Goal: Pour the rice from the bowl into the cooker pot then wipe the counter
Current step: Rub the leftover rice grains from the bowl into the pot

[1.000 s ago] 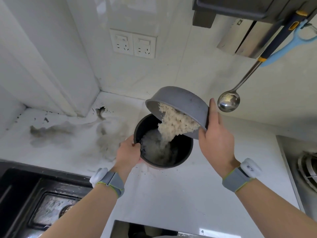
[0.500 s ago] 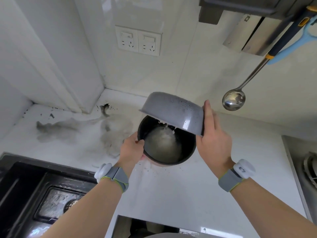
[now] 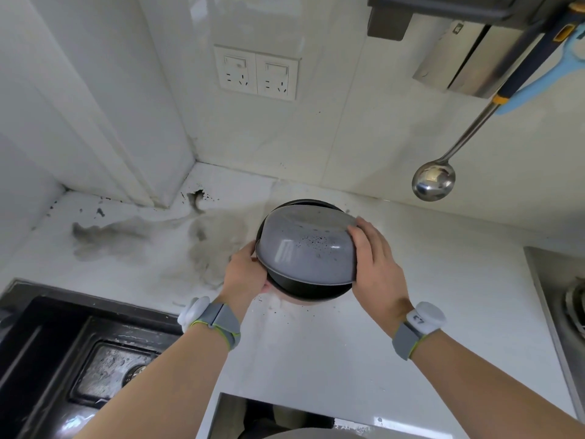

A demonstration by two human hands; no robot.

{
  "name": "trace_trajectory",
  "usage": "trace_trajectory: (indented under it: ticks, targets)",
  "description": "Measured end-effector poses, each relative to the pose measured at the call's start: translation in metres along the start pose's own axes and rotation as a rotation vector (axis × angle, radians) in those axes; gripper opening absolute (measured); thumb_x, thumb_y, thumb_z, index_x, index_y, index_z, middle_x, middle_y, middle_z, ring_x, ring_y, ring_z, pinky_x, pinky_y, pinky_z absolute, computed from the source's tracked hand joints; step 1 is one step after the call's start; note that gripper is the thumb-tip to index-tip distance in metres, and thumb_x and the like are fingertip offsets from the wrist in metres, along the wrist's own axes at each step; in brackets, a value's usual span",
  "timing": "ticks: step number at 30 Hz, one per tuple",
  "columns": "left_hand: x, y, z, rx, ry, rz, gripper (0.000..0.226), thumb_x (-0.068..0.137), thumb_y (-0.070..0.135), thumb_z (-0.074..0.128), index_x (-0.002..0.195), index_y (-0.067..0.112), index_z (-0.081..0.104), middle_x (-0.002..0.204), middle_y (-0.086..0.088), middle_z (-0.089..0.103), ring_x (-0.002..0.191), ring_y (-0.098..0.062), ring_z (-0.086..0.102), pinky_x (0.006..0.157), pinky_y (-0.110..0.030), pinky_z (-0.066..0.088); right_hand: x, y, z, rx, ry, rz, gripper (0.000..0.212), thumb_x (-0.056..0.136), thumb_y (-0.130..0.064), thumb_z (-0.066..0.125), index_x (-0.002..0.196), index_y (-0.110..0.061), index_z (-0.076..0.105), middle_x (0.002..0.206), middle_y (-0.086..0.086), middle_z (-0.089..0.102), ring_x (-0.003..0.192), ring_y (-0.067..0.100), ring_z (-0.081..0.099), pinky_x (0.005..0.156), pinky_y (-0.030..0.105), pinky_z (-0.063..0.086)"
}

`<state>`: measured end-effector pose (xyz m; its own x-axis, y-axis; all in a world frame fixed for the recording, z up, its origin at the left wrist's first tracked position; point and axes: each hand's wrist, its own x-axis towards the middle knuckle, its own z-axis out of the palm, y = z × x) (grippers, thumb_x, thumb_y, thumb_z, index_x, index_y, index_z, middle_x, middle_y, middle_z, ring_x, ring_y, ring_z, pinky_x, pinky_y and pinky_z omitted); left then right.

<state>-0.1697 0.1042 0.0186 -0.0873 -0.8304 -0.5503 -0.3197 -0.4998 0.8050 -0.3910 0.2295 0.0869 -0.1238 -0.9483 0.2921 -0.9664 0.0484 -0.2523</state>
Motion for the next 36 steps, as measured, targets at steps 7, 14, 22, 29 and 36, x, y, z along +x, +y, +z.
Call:
trace_trajectory:
  ticks: [7, 14, 22, 29, 36]
  targets:
    - [-0.002, 0.003, 0.0, 0.027, 0.002, 0.01, 0.061, 0.089, -0.002, 0.031, 0.118, 0.04, 0.063, 0.056, 0.0, 0.056, 0.05, -0.023, 0.041, 0.045, -0.03, 0.044, 0.007, 0.001, -0.004, -0.008, 0.078, -0.052, 0.094, 0.074, 0.015, 0.069, 0.158, -0.006, 0.033, 0.152, 0.02, 0.045, 0.142, 0.043, 0.043, 0.065, 0.041, 0.063]
    - [-0.005, 0.007, 0.0, 0.03, -0.021, 0.001, 0.065, 0.089, -0.007, 0.03, 0.118, 0.043, 0.059, 0.066, -0.008, 0.054, 0.053, -0.023, 0.04, 0.046, -0.029, 0.04, 0.009, -0.005, 0.001, 0.017, -0.024, 0.012, 0.099, 0.074, 0.017, 0.065, 0.159, -0.015, 0.025, 0.153, 0.024, 0.047, 0.142, 0.05, 0.045, 0.06, 0.045, 0.064]
    - [-0.013, 0.018, -0.007, 0.047, -0.033, -0.016, 0.046, 0.096, 0.001, 0.046, 0.119, 0.037, 0.062, 0.062, -0.006, 0.059, 0.053, -0.024, 0.053, 0.05, -0.033, 0.055, 0.012, 0.0, -0.008, 0.155, 0.098, 0.132, 0.096, 0.081, 0.015, 0.059, 0.164, -0.015, 0.023, 0.156, 0.014, 0.038, 0.14, 0.038, 0.043, 0.083, 0.043, 0.059]
    - [-0.035, 0.011, -0.01, 0.229, -0.007, 0.004, 0.051, 0.087, 0.004, 0.043, 0.109, 0.043, 0.068, 0.061, -0.005, 0.063, 0.051, -0.024, 0.06, 0.056, -0.041, 0.063, 0.027, 0.013, -0.032, 0.62, 0.082, 0.52, 0.074, 0.094, 0.004, 0.052, 0.16, -0.023, 0.035, 0.145, 0.0, 0.055, 0.127, 0.017, 0.055, 0.099, 0.03, 0.046]
    - [-0.061, 0.02, -0.005, 0.522, 0.18, 0.204, 0.042, 0.087, 0.014, 0.052, 0.127, 0.021, 0.064, 0.11, -0.006, 0.07, 0.099, -0.027, 0.067, 0.084, -0.04, 0.054, 0.017, 0.018, -0.055, 1.054, -0.054, 1.012, 0.054, 0.092, 0.0, 0.05, 0.135, -0.032, 0.061, 0.106, -0.004, 0.074, 0.09, 0.022, 0.071, 0.061, 0.035, 0.059]
